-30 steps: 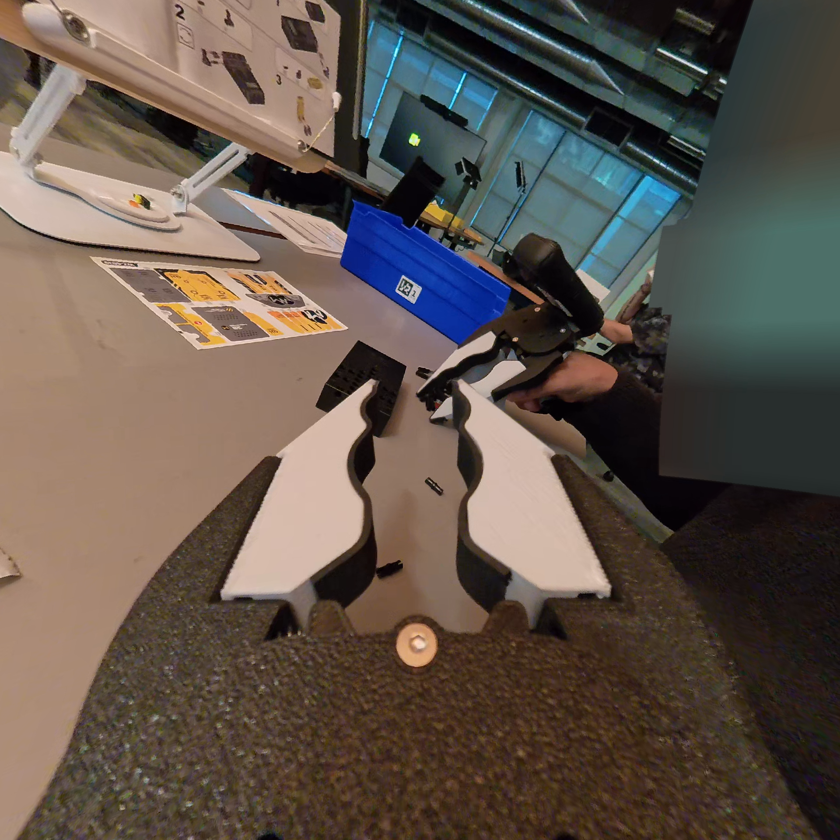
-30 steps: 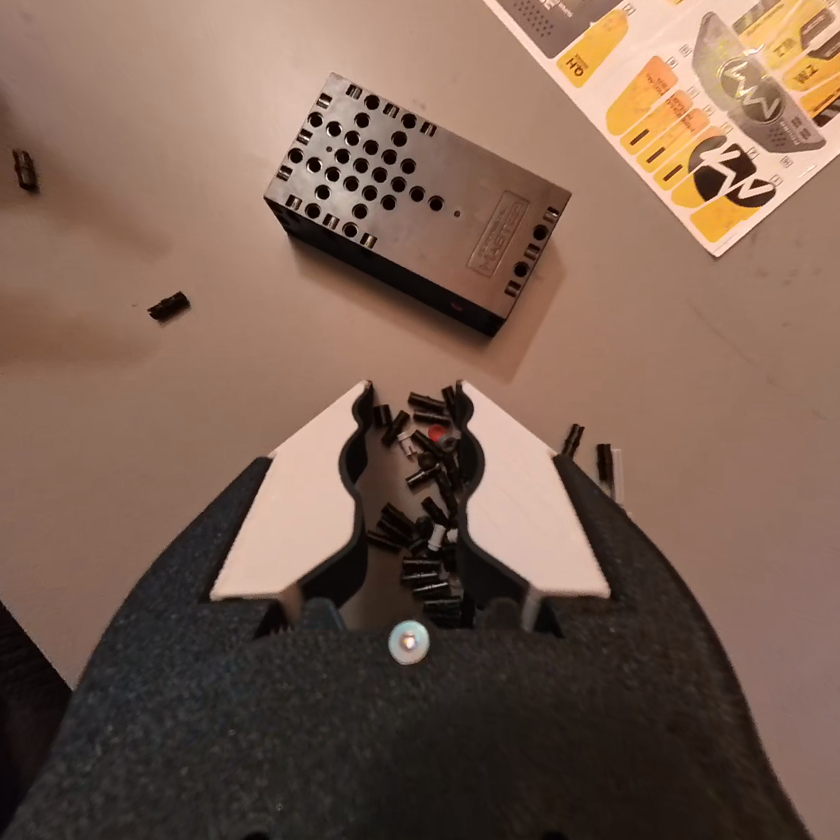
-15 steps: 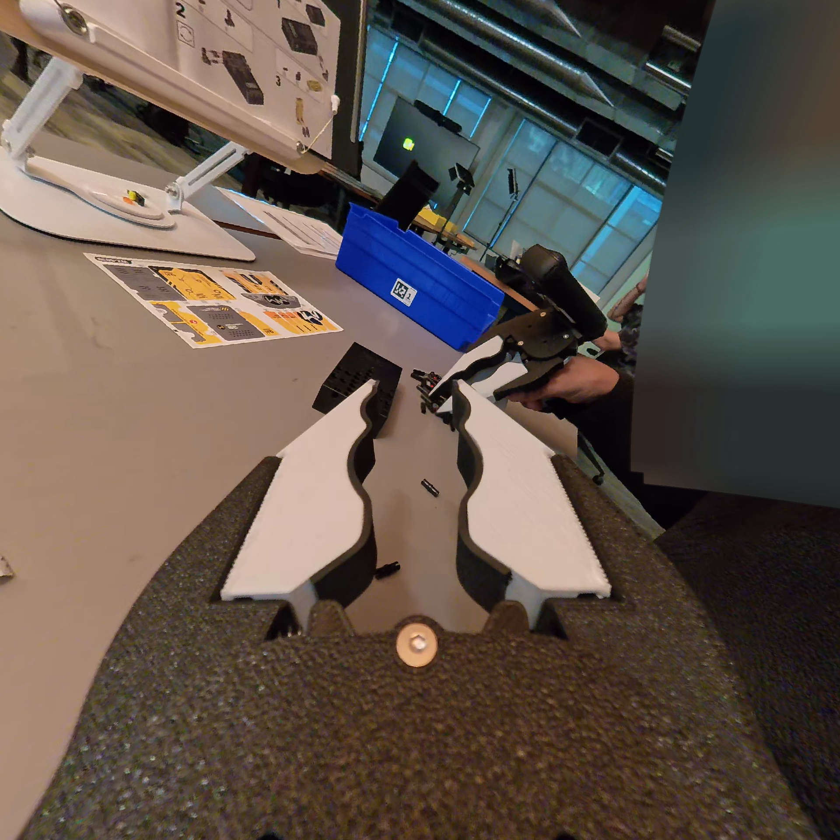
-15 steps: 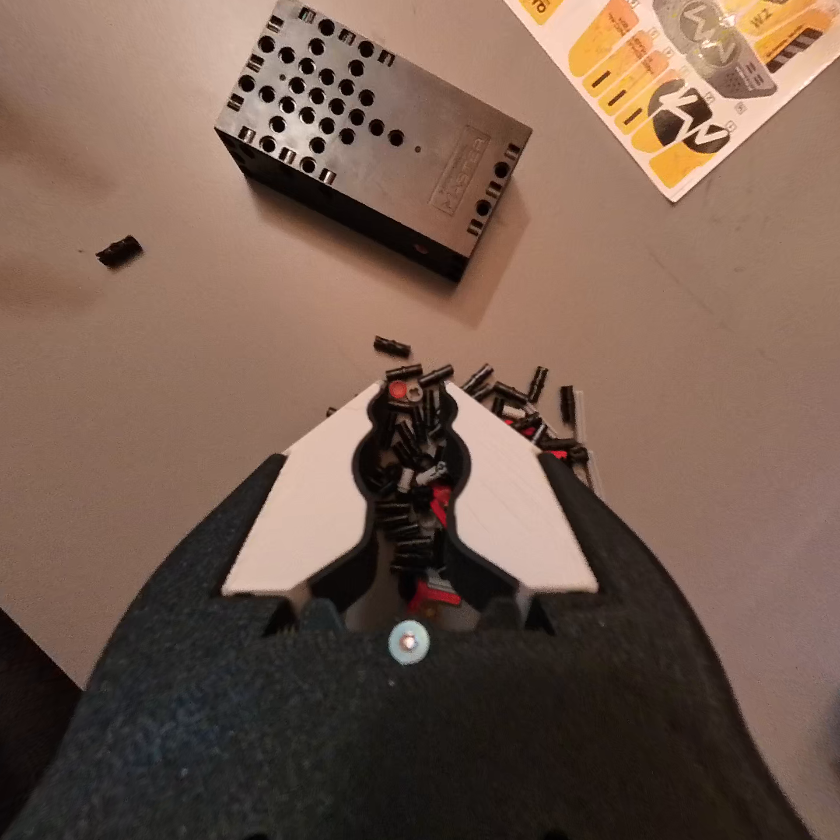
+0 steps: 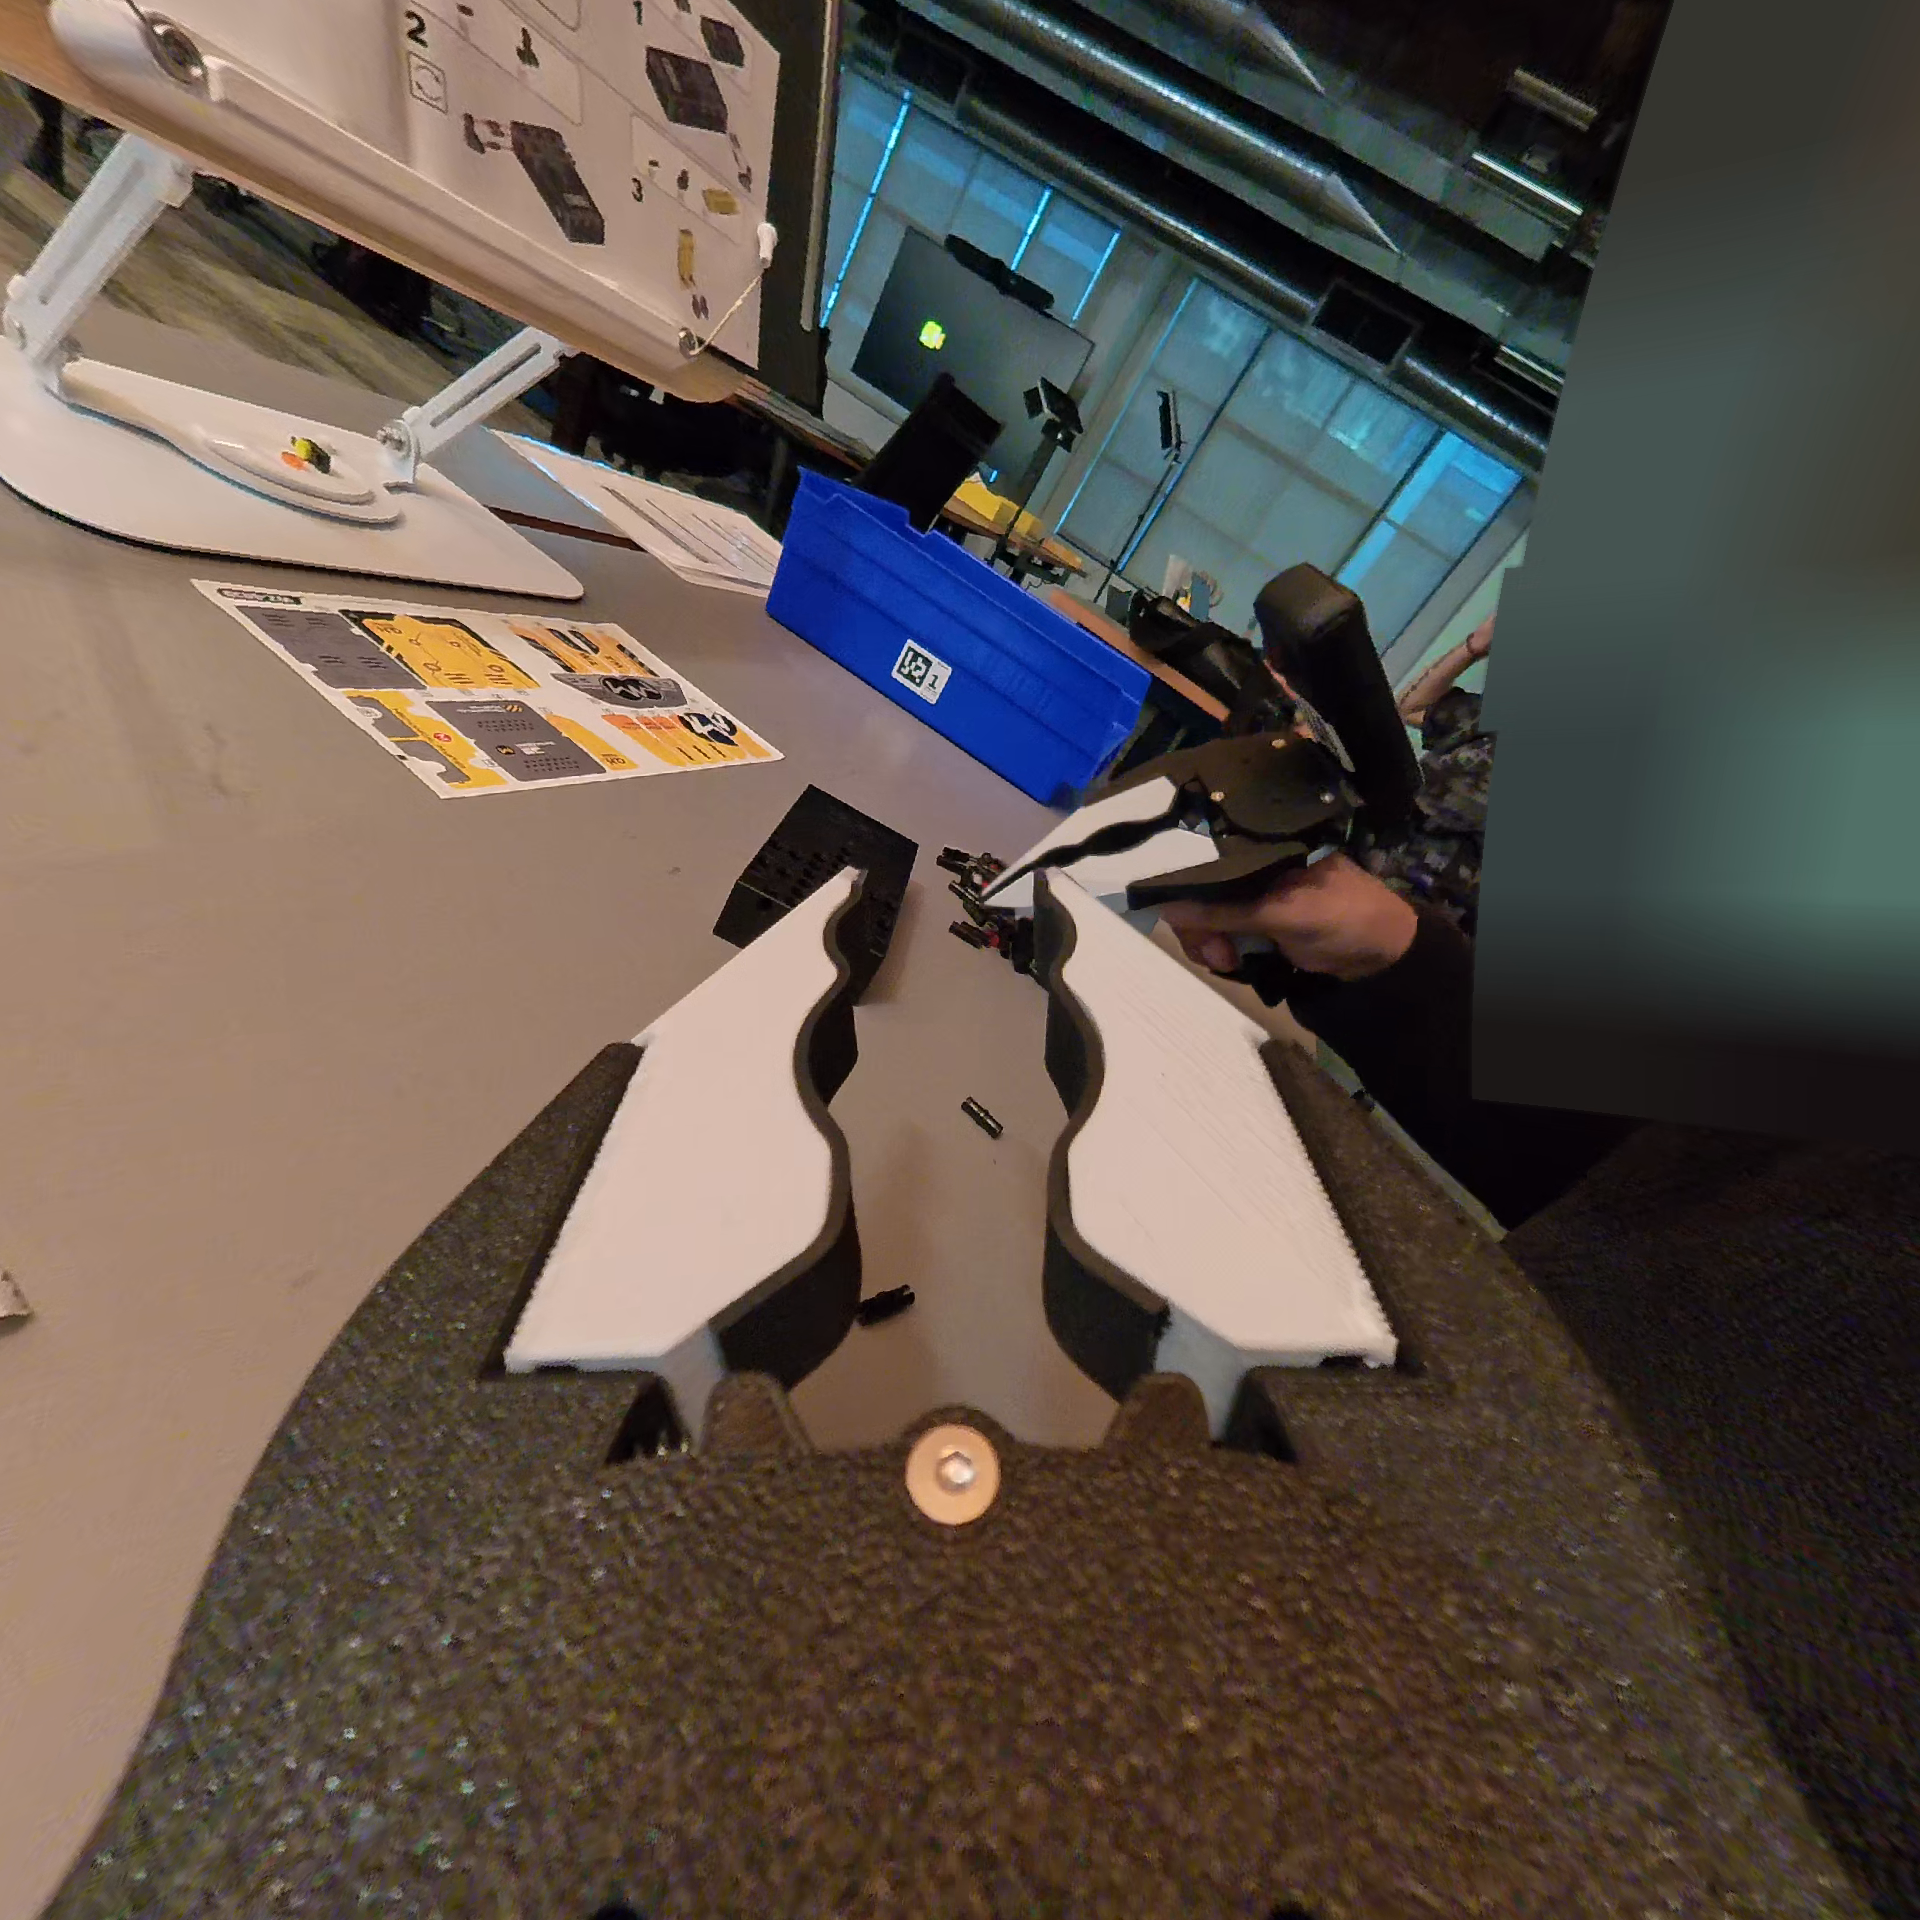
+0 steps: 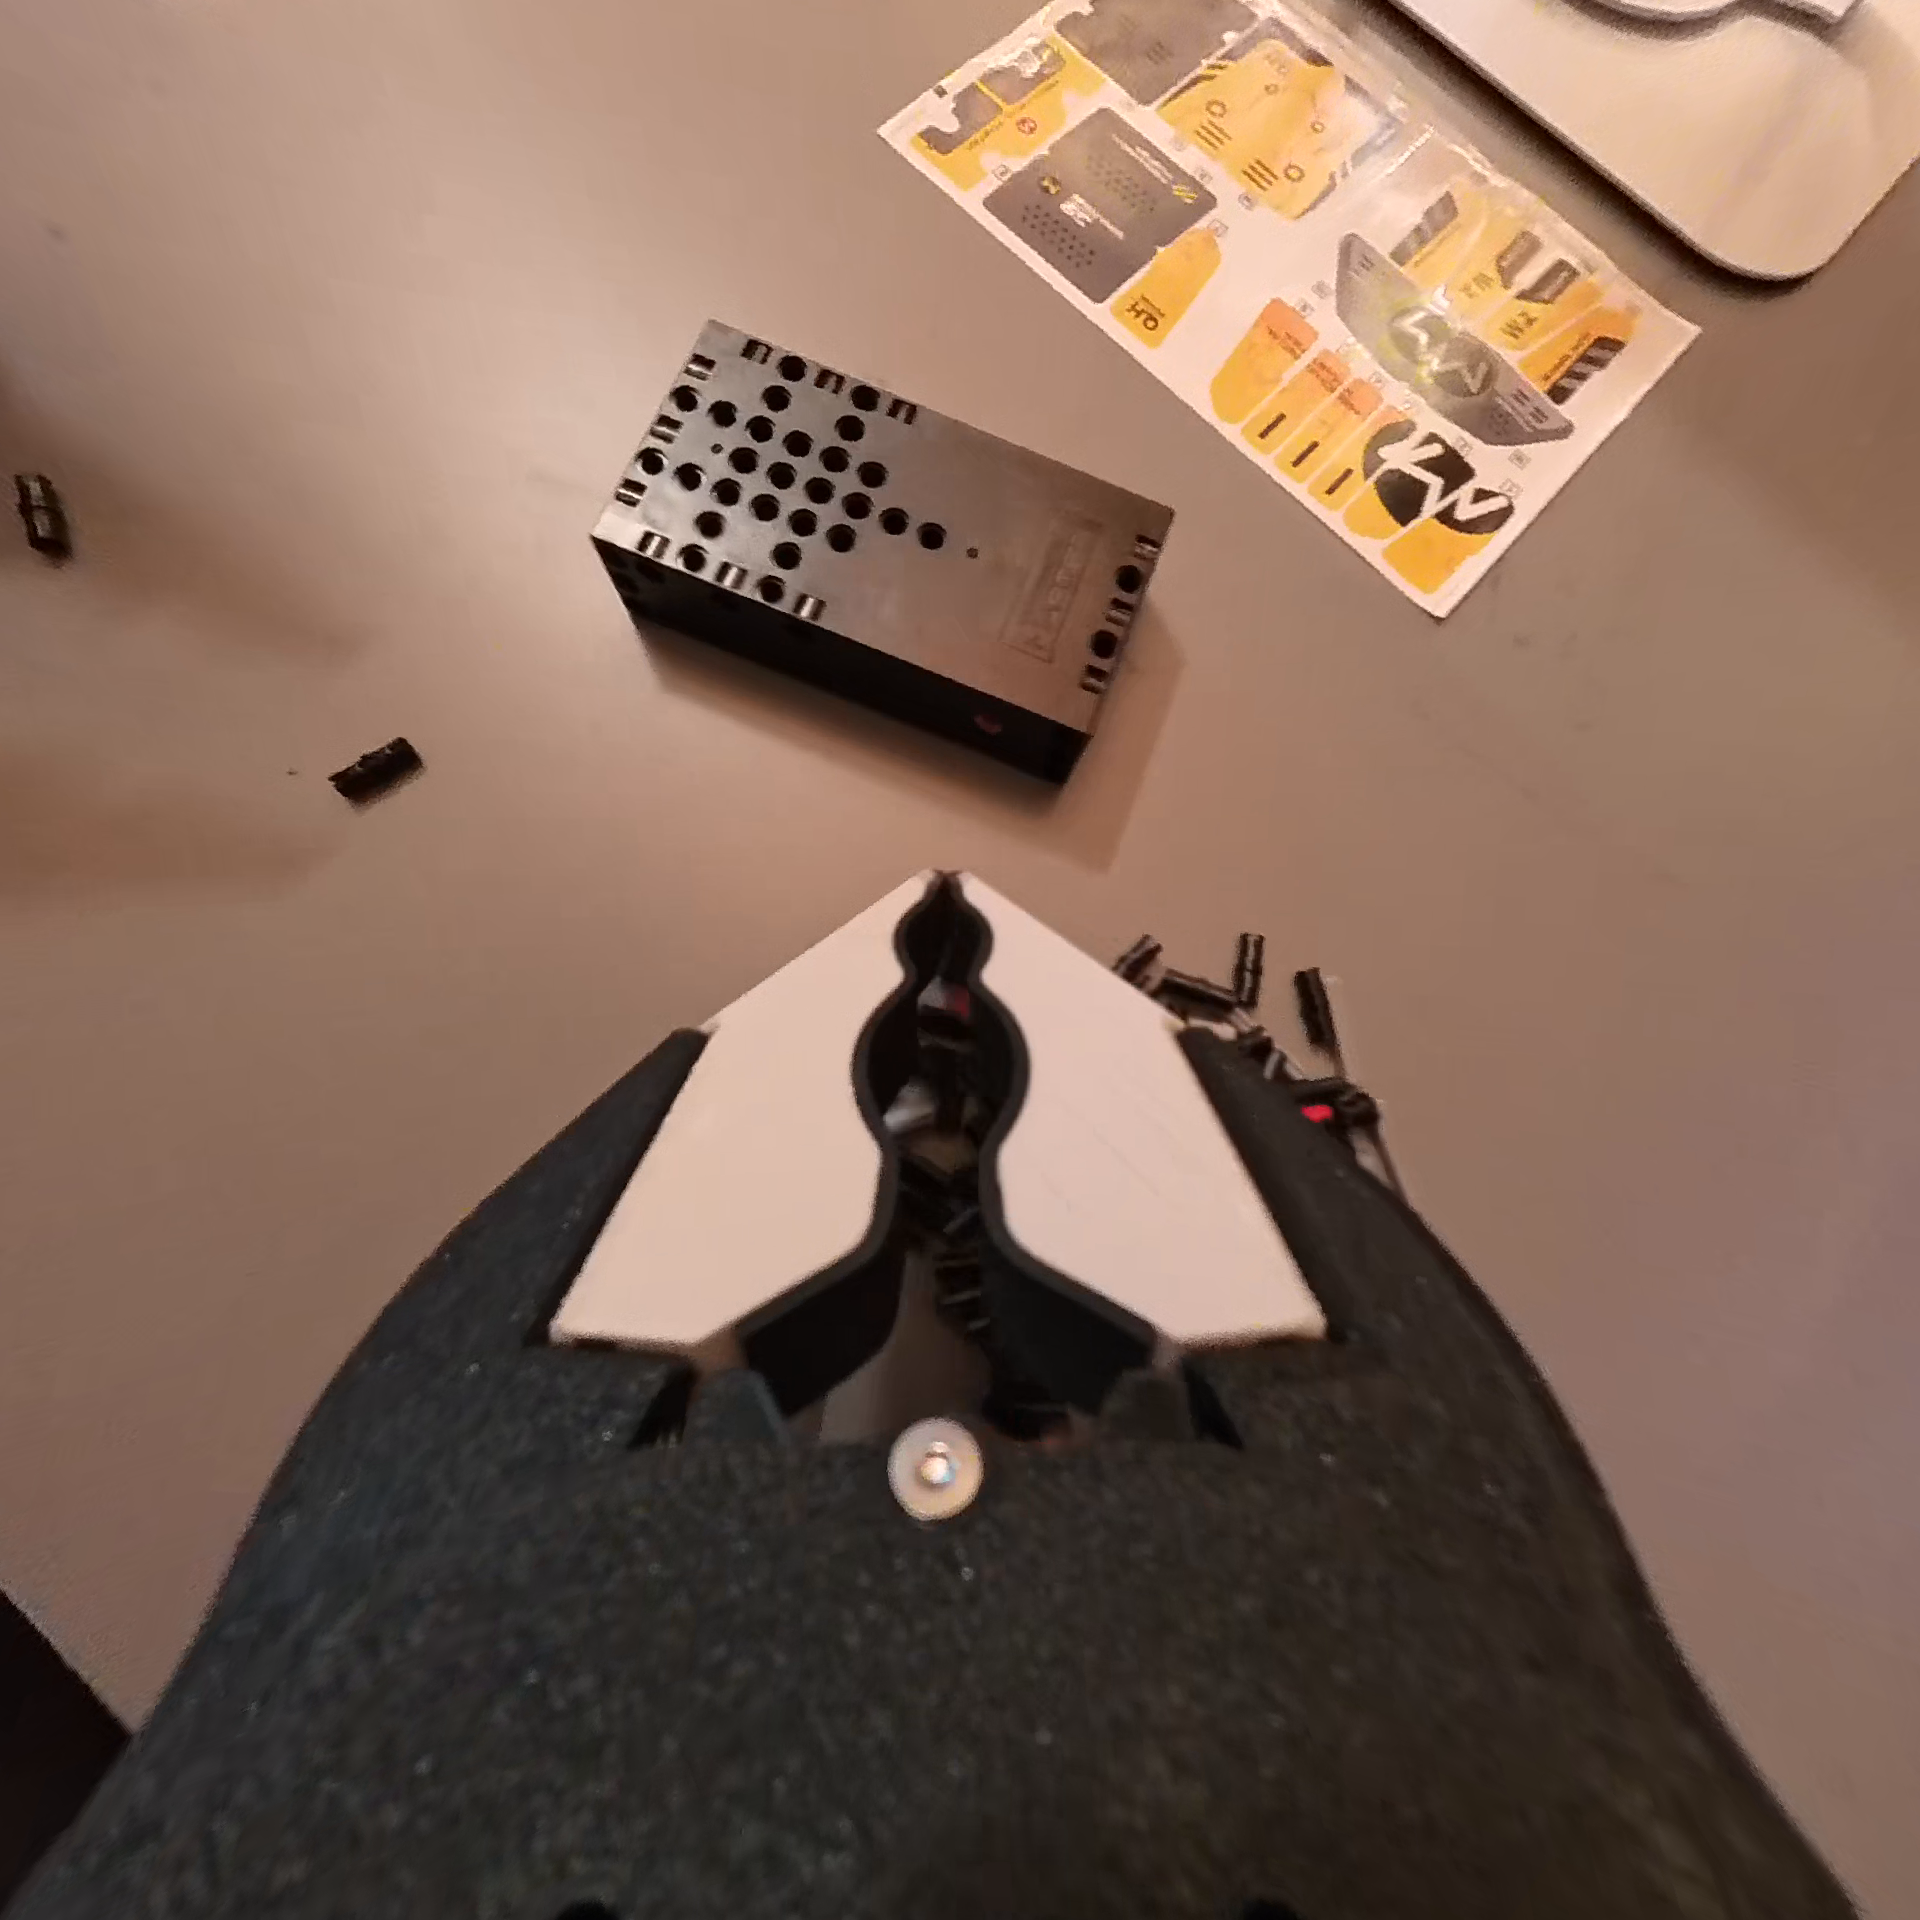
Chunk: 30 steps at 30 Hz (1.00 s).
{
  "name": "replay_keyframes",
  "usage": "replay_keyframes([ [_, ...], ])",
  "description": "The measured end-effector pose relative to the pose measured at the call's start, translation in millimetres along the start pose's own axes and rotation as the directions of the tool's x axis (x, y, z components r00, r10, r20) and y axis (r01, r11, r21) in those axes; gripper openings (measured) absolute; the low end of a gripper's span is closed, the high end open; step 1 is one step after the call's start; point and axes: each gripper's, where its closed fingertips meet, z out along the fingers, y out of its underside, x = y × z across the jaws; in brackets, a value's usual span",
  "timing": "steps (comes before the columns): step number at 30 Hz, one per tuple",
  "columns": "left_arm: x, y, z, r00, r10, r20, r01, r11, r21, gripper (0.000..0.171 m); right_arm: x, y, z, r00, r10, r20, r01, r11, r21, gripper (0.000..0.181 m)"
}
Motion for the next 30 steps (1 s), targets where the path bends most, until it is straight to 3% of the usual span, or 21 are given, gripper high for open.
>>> replay_keyframes([
  [6, 0.2, -0.6, -0.6, 1.000, -0.001, -0.003, 0.001, 1.000, 0.005, 0.030, -11.2, 5.0, 10.8, 0.999, -0.038, -0.010, 0.037, 0.998, -0.048, 0.000],
  [30, -0.5, -0.6, -0.4, 1.000, -0.012, -0.008, 0.012, 1.000, 0.005, 0.031, 25.0, 21.3, 2.4, 0.993, 0.023, -0.118, -0.034, 0.995, -0.092, 0.000],
])
